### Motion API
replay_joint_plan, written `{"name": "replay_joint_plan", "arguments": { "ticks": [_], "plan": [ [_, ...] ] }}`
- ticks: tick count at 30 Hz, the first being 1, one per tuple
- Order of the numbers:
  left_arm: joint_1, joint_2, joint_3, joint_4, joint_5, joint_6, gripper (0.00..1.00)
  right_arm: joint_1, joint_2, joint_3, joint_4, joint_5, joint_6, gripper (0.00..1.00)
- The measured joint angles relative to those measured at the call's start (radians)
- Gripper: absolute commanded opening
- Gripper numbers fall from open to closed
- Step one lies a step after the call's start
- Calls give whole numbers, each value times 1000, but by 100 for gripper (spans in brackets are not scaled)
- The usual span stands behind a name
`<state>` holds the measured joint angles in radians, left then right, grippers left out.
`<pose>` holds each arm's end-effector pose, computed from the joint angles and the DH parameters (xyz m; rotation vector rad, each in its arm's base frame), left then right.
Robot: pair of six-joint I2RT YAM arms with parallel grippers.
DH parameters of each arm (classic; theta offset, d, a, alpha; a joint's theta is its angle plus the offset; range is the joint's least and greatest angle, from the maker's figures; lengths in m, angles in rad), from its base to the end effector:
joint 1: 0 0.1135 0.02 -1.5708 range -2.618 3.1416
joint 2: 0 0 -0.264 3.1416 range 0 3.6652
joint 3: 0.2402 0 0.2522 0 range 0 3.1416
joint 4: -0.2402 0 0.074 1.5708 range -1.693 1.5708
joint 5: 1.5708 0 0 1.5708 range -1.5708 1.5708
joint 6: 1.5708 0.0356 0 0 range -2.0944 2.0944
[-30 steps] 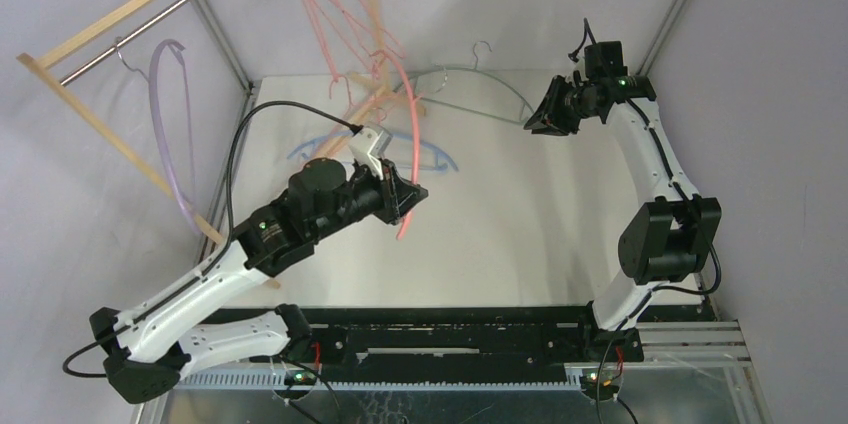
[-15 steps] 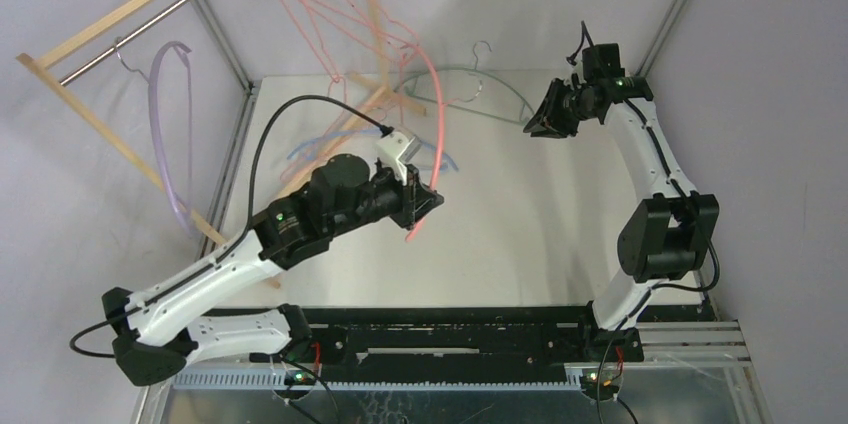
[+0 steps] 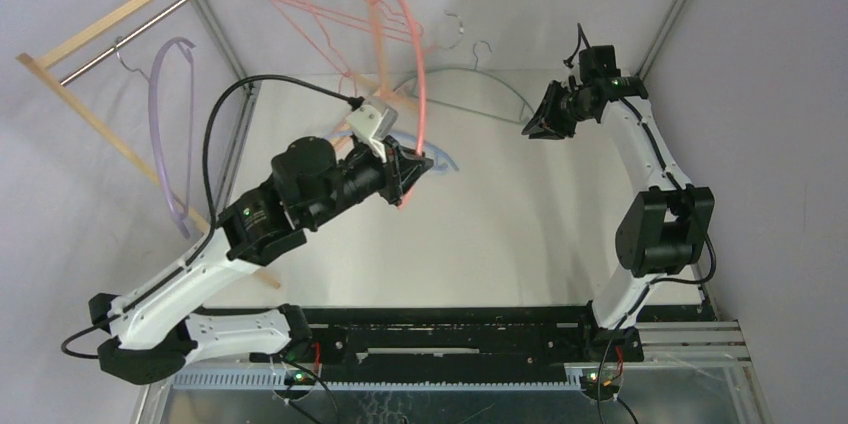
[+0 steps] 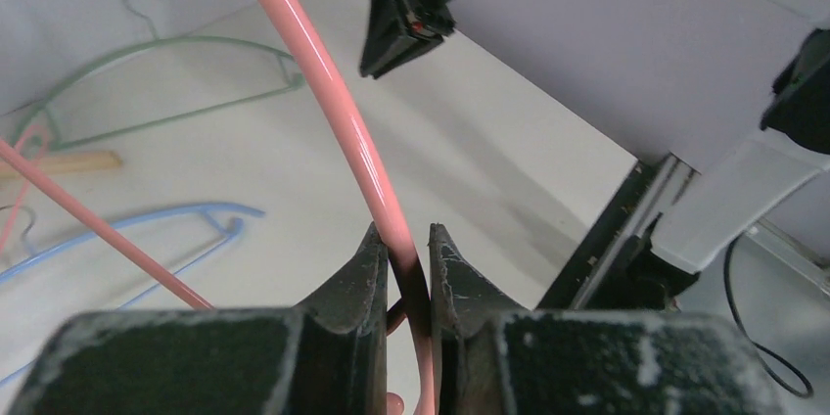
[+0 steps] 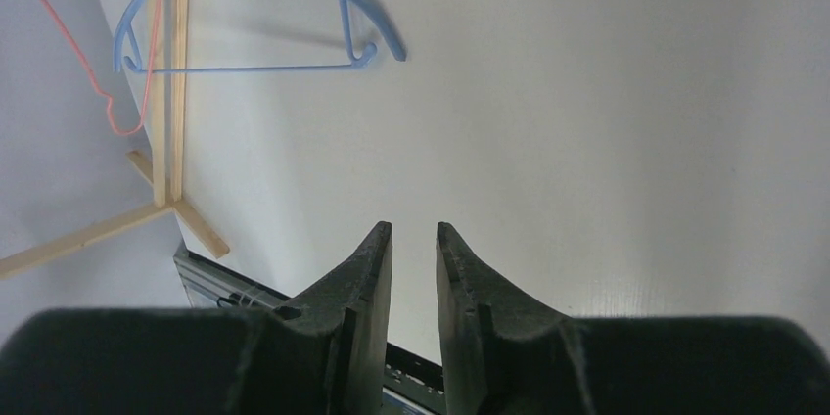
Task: Organize the hangers
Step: Place the hanger at the clothesline.
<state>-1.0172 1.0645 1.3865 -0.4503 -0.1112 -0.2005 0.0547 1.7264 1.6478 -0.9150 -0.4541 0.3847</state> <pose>0.1158 -0.1798 0.4648 0.6212 1.6531 -0.8065 0.3663 0.0357 0.3261 0.2491 2.5724 0.7482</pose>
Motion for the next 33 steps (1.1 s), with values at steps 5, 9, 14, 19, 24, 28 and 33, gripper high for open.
{"name": "replay_joint_plan", "arguments": {
  "ticks": [5, 9, 14, 19, 24, 28, 33],
  "plan": [
    [-1, -122, -128, 43, -154, -32, 0, 1, 32, 4, -1, -5, 0, 30],
    [-1, -220, -226, 51, -308, -76, 0, 5, 68, 23, -1, -13, 0, 30],
    [40, -268, -285, 85, -398, -123, 0, 11, 95, 48, -1, -24, 0, 29],
    [232, -290, -349, 135, -352, -177, 0, 20, 109, 68, -2, -29, 0, 29],
    [456, -271, -379, 209, -215, -196, 0, 26, 128, 85, -2, -40, 0, 29],
    [632, -203, -378, 336, -33, -223, 0, 25, 136, 91, -3, -48, 1, 28],
    [723, -75, -358, 467, 172, -274, 0, 25, 143, 98, -3, -53, 3, 28]
  ]
}}
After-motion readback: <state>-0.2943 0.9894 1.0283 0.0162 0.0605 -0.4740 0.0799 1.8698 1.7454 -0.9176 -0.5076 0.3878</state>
